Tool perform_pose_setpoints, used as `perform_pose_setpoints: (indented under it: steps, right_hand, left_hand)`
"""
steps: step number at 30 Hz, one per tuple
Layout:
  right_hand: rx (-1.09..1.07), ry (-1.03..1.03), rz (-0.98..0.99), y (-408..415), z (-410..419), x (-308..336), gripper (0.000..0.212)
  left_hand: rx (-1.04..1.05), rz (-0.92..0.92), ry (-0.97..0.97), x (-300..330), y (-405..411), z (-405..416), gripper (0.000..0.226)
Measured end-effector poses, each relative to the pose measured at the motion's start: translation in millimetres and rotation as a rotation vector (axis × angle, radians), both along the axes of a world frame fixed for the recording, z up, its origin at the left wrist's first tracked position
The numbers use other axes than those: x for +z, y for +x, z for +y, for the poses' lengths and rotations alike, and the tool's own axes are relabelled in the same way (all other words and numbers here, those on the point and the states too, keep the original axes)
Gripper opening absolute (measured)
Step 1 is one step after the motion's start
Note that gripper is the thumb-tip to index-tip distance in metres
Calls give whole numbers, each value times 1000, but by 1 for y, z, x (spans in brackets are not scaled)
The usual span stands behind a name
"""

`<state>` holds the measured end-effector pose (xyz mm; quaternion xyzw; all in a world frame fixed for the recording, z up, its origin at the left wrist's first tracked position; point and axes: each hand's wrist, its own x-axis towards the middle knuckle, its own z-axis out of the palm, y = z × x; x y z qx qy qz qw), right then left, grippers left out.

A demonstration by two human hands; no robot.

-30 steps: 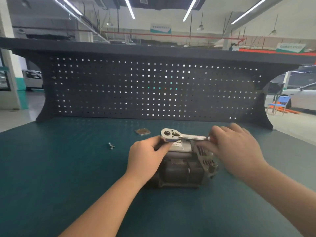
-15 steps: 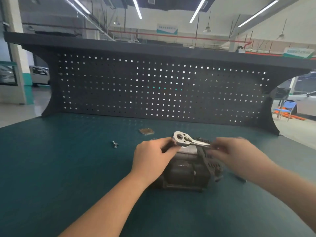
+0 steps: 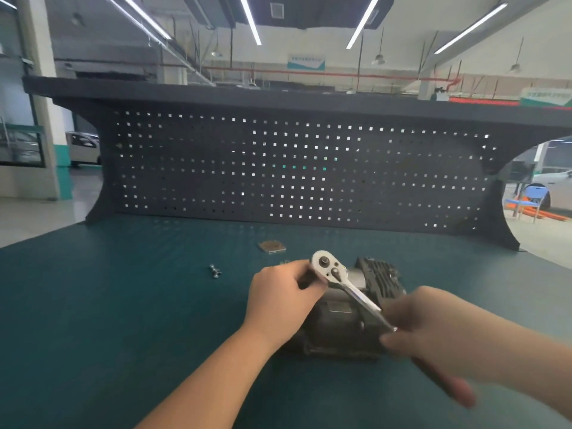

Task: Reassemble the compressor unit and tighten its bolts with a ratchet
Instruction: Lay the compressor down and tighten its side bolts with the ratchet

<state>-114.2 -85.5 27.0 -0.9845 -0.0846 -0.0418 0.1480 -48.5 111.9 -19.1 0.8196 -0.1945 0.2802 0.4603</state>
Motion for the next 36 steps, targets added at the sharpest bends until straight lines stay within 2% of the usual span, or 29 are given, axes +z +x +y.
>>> perform_pose_setpoints:
  steps: [2, 5, 7, 9, 12, 13, 14, 15, 18, 21, 23, 24, 26, 27, 29, 30, 31, 33, 36]
  right_hand:
    - [-90, -55, -127, 16, -11, 9, 10]
    - [-89, -328, -379, 28, -16, 19, 21]
    - [-47, -322, -370, 20, -13, 18, 20]
    - [36, -108, -198, 0, 4, 14, 19]
    - [138, 564, 181, -18, 34, 6, 21]
    - [148, 664, 251, -17, 36, -1, 19]
    - [165, 669, 265, -16, 36, -5, 17]
    - [149, 636, 259, -13, 33, -7, 16]
    - [84, 351, 229, -1, 11, 1, 20]
    - [-23, 99, -92, 19, -10, 24, 21]
    - [-58, -36, -273, 22, -8, 39, 21]
    - [-52, -117, -321, 20, -4, 39, 23]
    - [-37, -196, -228, 8, 6, 32, 31]
    - [-8, -88, -99, -2, 12, 29, 33]
    - [68, 410, 252, -21, 32, 22, 28]
    - [106, 680, 387, -27, 42, 21, 27]
    - [139, 847, 447, -27, 47, 17, 27]
    - [160, 876, 459, -20, 52, 5, 26]
    - [123, 671, 523, -13, 39, 7, 20]
  left_hand:
    - [-1, -8, 22, 1, -1, -1, 19]
    - [-20, 3, -47, 2, -2, -2, 16]
    - [-19, 14, -63, 3, -2, -2, 17]
    - [6, 30, -67, 1, 0, -2, 22]
    - [31, 76, -121, -1, 1, -2, 18]
    - [32, 81, -128, -2, 2, -2, 21]
    - [36, 74, -122, -2, 1, -2, 24]
    - [34, 53, -110, -1, 1, -1, 29]
    - [4, -7, -47, 1, -3, -1, 41]
    - [4, -23, -6, 1, -2, -2, 22]
    - [-1, 8, -67, 1, -1, -2, 4]
    - [-5, 27, -99, 1, 0, -2, 5]
    - [-11, 38, -116, -1, 1, 0, 10]
    - [-7, 30, -102, -3, 2, 1, 12]
    - [9, 26, -80, -4, 3, 0, 15]
    - [11, 39, -96, -5, 5, -1, 18]
    - [12, 58, -118, -6, 6, -1, 19]
    - [5, 73, -145, -7, 9, 0, 16]
    - [-27, 14, -100, -7, 7, 2, 11]
